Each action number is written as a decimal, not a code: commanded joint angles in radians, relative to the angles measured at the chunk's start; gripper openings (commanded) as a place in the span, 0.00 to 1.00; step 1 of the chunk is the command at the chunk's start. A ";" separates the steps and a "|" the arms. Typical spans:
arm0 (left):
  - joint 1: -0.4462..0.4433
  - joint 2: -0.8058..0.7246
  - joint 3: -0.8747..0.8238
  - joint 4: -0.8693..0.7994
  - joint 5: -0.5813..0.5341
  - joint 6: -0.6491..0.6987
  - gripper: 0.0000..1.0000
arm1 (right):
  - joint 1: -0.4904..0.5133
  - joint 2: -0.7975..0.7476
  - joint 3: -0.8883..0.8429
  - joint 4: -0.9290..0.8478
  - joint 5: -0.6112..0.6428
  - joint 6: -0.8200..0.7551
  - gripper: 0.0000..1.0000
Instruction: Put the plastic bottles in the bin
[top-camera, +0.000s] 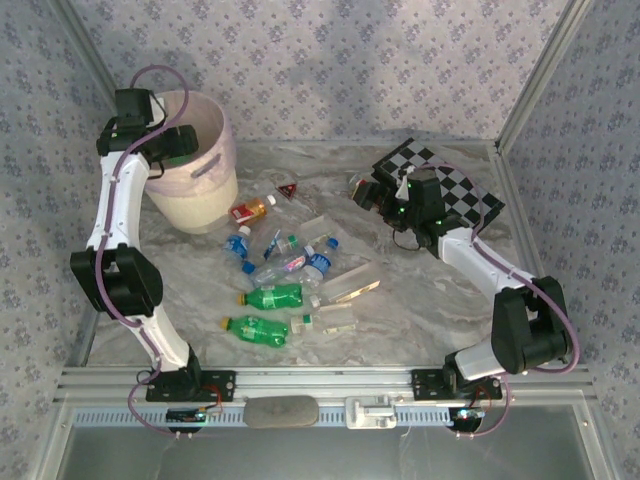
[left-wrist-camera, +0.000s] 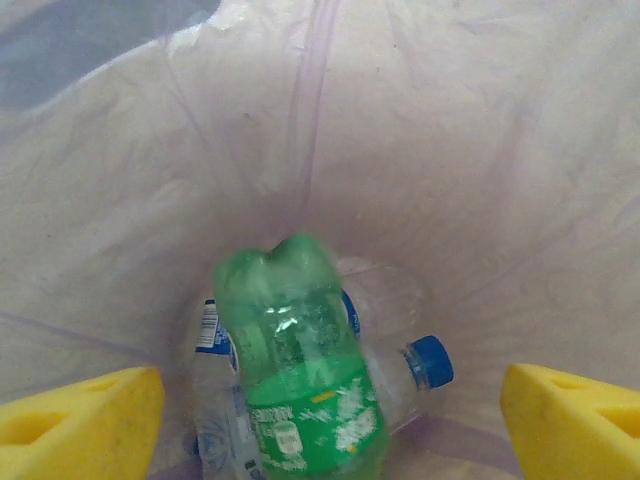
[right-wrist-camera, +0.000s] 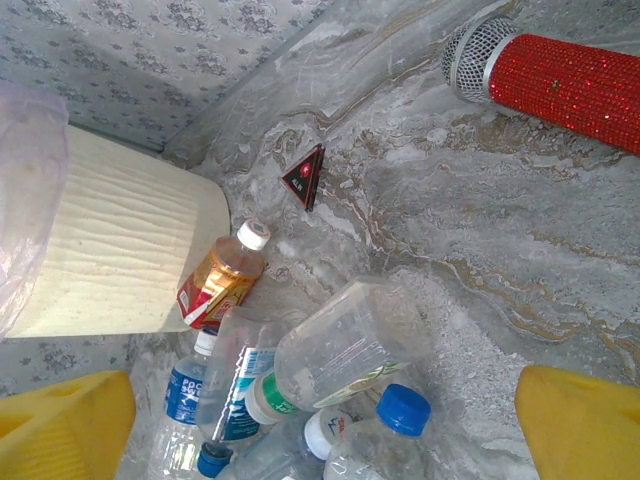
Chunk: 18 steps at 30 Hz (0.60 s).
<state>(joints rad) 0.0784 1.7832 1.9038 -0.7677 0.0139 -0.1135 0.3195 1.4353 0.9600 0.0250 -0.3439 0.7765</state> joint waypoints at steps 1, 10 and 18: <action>0.003 -0.027 0.041 -0.013 -0.008 -0.002 0.90 | 0.004 -0.027 -0.012 -0.017 0.019 -0.020 0.99; -0.051 -0.140 0.018 0.050 0.013 -0.031 0.94 | 0.004 -0.026 -0.015 -0.022 0.030 -0.019 0.99; -0.239 -0.314 -0.179 0.276 0.082 -0.080 0.97 | 0.004 -0.019 -0.019 -0.043 0.074 -0.010 0.99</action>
<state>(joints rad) -0.1230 1.5192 1.7775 -0.6044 0.0456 -0.1558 0.3195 1.4338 0.9520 0.0193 -0.3080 0.7734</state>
